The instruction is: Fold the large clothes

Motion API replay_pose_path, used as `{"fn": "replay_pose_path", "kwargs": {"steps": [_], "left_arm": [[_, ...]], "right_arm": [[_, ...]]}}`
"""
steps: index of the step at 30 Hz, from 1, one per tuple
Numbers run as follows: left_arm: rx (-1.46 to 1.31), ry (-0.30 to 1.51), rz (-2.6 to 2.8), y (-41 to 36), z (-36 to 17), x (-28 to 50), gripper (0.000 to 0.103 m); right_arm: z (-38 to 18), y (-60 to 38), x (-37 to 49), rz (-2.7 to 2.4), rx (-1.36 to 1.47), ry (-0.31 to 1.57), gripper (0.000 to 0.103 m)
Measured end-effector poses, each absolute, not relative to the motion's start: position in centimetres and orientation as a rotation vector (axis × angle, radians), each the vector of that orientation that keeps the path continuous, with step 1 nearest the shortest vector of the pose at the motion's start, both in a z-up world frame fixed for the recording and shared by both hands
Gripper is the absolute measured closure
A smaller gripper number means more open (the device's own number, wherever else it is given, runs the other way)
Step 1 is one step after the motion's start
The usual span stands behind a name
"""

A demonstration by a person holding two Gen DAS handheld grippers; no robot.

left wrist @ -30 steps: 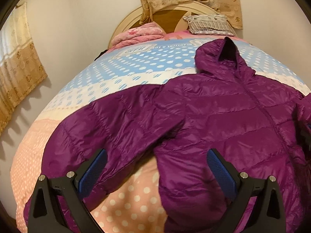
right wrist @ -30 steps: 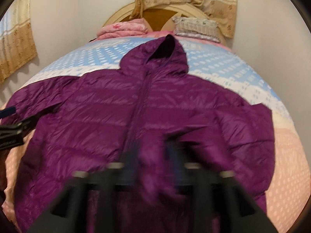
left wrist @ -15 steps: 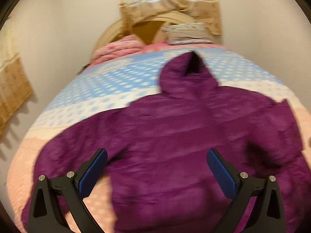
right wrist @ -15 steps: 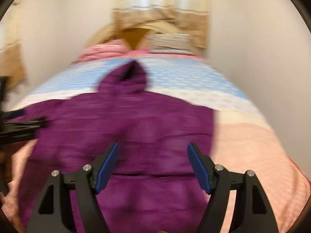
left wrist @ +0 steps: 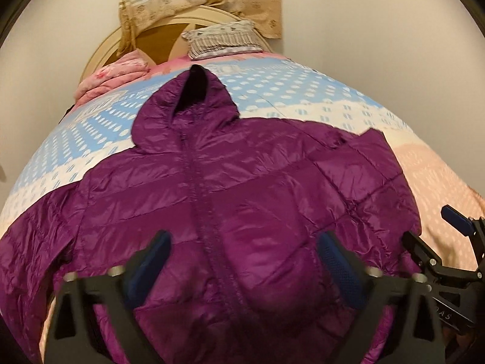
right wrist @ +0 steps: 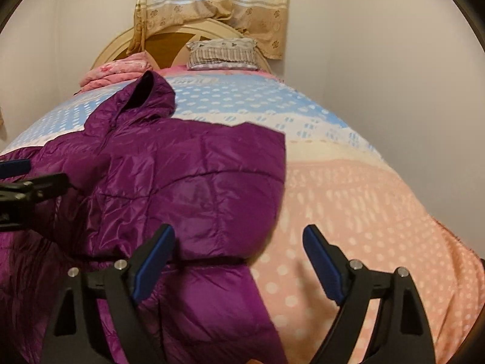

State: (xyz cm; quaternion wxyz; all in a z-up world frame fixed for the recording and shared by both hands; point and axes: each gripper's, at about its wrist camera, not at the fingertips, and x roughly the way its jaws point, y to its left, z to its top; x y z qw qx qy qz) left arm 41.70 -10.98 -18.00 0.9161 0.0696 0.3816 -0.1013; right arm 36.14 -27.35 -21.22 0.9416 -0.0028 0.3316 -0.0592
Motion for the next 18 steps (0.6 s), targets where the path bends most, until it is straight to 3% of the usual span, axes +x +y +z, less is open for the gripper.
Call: {"fn": "replay_pose_path", "kwargs": {"steps": [1,3,6,10,18], "left_arm": [[0.142,0.808,-0.224,-11.0,-18.5,42.1,0.047],[0.122,0.844,-0.258,-11.0,-19.3,42.5,0.068],[0.127,0.832,-0.281,-11.0,-19.7,42.3,0.08],[0.143,0.804,-0.285,-10.8,-19.4,41.8,0.088],[0.178,0.743,-0.249,-8.2,-17.9,41.2,0.091]], "right_arm": [[-21.4,-27.4,36.2,-0.12,0.0,0.68,0.014],[-21.7,-27.6,36.2,-0.115,0.012,0.684,0.014],[-21.8,-27.9,36.0,-0.113,0.03,0.685,0.014],[-22.1,-28.2,36.1,-0.114,0.04,0.695,0.013],[-22.5,-28.1,36.5,-0.118,0.028,0.722,0.01]]}}
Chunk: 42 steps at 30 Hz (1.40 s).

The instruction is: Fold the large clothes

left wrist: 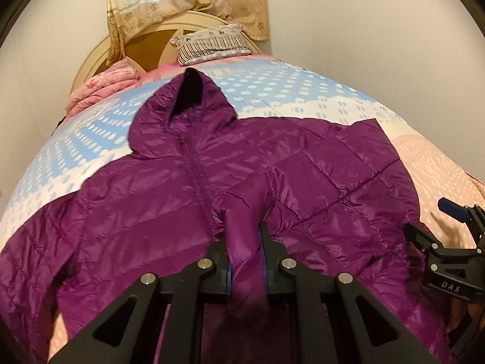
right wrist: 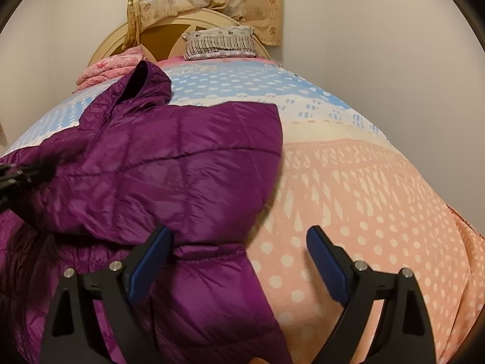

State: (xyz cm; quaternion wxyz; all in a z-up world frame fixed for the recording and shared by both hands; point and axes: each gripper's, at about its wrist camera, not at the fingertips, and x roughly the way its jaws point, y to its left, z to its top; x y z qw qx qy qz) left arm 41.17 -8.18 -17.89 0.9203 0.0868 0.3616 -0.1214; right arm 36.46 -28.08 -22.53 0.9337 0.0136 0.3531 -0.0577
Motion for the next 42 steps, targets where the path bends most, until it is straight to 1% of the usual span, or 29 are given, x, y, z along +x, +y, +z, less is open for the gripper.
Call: {"fn": "replay_pose_path", "kwargs": {"steps": [9,14,17,20,21,22,23,24,25,27,29,31,34,36,38,42], "left_arm": [[0.207,0.707,-0.17,-2.9,-17.1,40.4,0.091],[0.197,0.716,-0.128,0.2,-17.5,40.5,0.091],[0.194,0.721,-0.12,1.2,-17.9,40.4,0.091],[0.204,0.745,-0.098,1.4,-18.7,40.6,0.088],[0.211,0.75,-0.092,1.3,-19.0,40.5,0.087],[0.222,0.752,-0.073,1.3,-19.2,40.6,0.08],[0.229,0.75,-0.052,1.3,-19.4,40.7,0.076],[0.238,0.734,-0.011,1.5,-19.4,40.7,0.065],[0.245,0.712,0.031,1.8,-19.2,40.7,0.047],[0.249,0.656,0.1,2.4,-18.6,40.3,0.028],[0.261,0.621,0.128,3.0,-18.3,40.2,0.026],[0.278,0.628,0.152,3.2,-18.6,40.6,0.025],[0.23,0.673,0.189,4.1,-19.5,41.5,0.024],[0.211,0.689,0.21,4.4,-20.3,41.9,0.024],[0.21,0.701,0.226,4.5,-21.1,42.3,0.024],[0.224,0.699,0.237,4.7,-21.8,42.5,0.024]], "right_arm": [[-23.0,-27.5,36.8,-0.138,-0.016,0.745,0.009],[-23.2,-27.4,37.1,-0.144,-0.034,0.761,0.009],[-23.3,-27.2,37.3,-0.146,-0.046,0.776,0.009],[-23.6,-27.2,37.6,-0.145,-0.056,0.794,0.009],[-23.6,-27.1,37.6,-0.144,-0.055,0.798,0.009],[-23.6,-27.1,37.6,-0.141,-0.05,0.801,0.009],[-23.6,-27.3,37.6,-0.131,-0.038,0.803,0.009],[-23.5,-27.5,37.6,-0.116,-0.024,0.806,0.01],[-23.3,-27.8,37.4,-0.085,0.003,0.808,0.01],[-22.8,-28.3,37.4,-0.059,0.034,0.822,0.01],[-21.4,-28.5,37.5,-0.047,0.047,0.814,0.012],[-19.9,-28.5,38.2,-0.039,0.057,0.79,0.023],[-18.3,-28.6,39.7,-0.02,0.072,0.762,0.031],[-18.1,-28.3,41.4,-0.001,0.077,0.732,0.033],[-19.3,-27.7,43.4,0.04,0.054,0.731,0.033],[-22.6,-27.0,45.3,0.063,0.082,0.81,0.036]]}}
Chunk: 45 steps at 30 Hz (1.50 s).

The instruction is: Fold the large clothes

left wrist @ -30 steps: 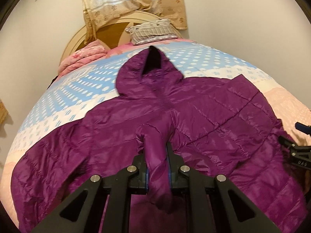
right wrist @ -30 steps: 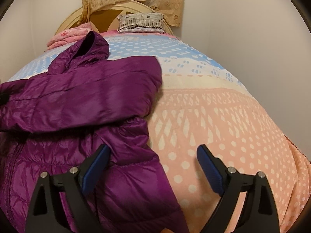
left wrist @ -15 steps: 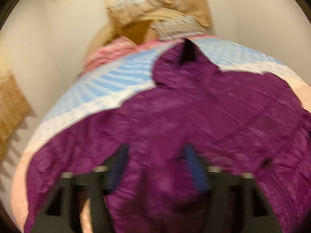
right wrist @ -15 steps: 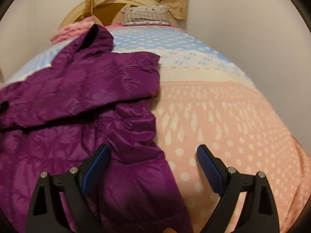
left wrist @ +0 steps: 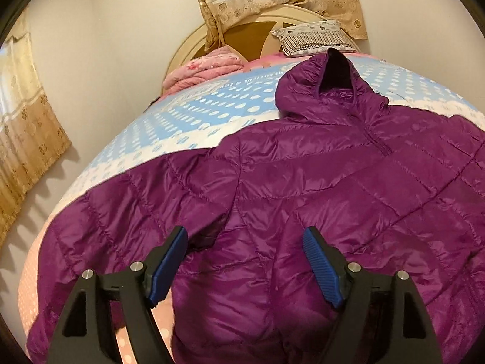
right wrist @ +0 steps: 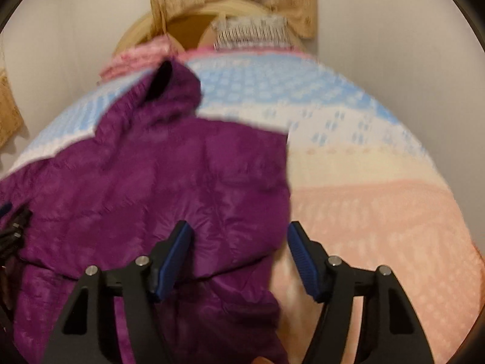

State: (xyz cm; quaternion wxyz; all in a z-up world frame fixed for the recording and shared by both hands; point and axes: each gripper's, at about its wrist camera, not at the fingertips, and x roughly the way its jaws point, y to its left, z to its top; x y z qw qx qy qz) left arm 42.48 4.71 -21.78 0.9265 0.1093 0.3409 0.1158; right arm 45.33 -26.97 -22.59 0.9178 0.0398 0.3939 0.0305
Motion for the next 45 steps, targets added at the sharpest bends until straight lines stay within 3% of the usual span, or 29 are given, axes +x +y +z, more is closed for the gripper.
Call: {"fn": "replay_pose_path", "kwargs": {"steps": [18,26,28,36,45], "left_arm": [[0.049,0.78,0.175,9.0,-23.0,43.4,0.023],[0.033,0.706,0.188,10.1,-20.4,40.8,0.023],[0.05,0.723,0.186,10.0,-20.5,41.3,0.023],[0.034,0.775,0.194,9.9,-22.4,42.6,0.023],[0.05,0.789,0.18,9.5,-23.1,42.9,0.023]], "right_arm": [[-24.2,-24.8,42.8,-0.005,0.076,0.872,0.029],[-17.7,-25.4,40.1,0.004,0.132,0.682,0.031],[-17.0,-24.8,41.8,0.014,0.115,0.686,0.038],[-23.1,-23.4,46.8,-0.018,0.027,0.841,0.041],[-24.0,-22.7,46.9,-0.041,-0.039,0.857,0.035]]}}
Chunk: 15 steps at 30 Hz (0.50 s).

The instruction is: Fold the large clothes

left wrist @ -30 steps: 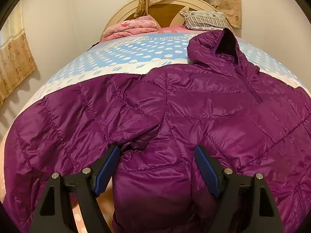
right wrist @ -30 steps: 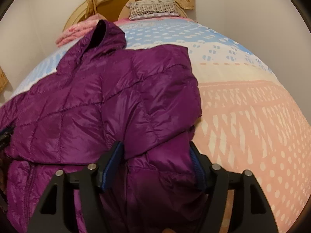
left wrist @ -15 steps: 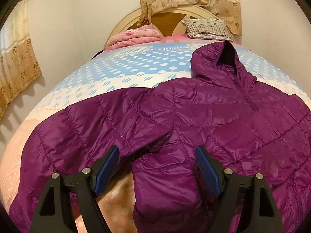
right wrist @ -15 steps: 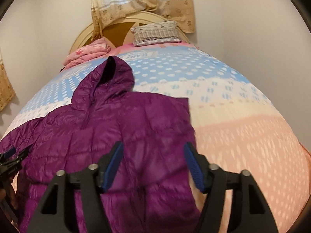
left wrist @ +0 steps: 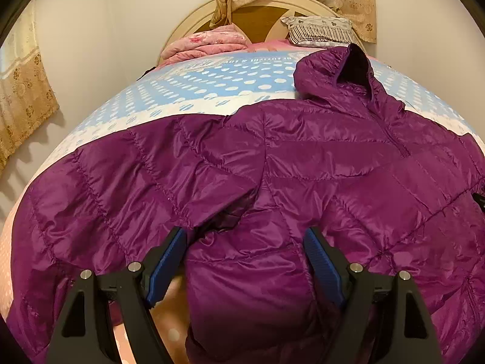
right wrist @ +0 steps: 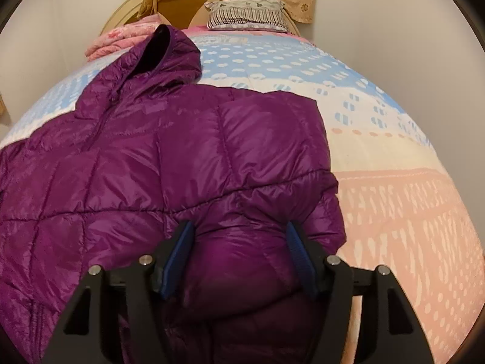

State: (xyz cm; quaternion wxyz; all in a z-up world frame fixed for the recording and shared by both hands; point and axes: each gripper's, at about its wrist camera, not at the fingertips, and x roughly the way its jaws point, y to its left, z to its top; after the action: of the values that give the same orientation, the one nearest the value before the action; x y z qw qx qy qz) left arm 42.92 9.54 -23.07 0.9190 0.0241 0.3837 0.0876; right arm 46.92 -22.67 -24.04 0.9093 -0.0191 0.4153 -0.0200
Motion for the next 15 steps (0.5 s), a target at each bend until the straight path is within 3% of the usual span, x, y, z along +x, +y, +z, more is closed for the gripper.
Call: {"fn": "replay_pose_path", "kwargs": {"steps": [11,15], "left_arm": [[0.067,0.797,0.181,9.4,-23.3,43.2,0.022],[0.027,0.756,0.194,10.6,-21.1,41.6,0.022]], "right_arm": [[-24.1,-22.2,47.2,-0.063,-0.076,0.864,0.032],[-23.1,-22.6,47.1,-0.056,-0.073,0.896,0.018]]}}
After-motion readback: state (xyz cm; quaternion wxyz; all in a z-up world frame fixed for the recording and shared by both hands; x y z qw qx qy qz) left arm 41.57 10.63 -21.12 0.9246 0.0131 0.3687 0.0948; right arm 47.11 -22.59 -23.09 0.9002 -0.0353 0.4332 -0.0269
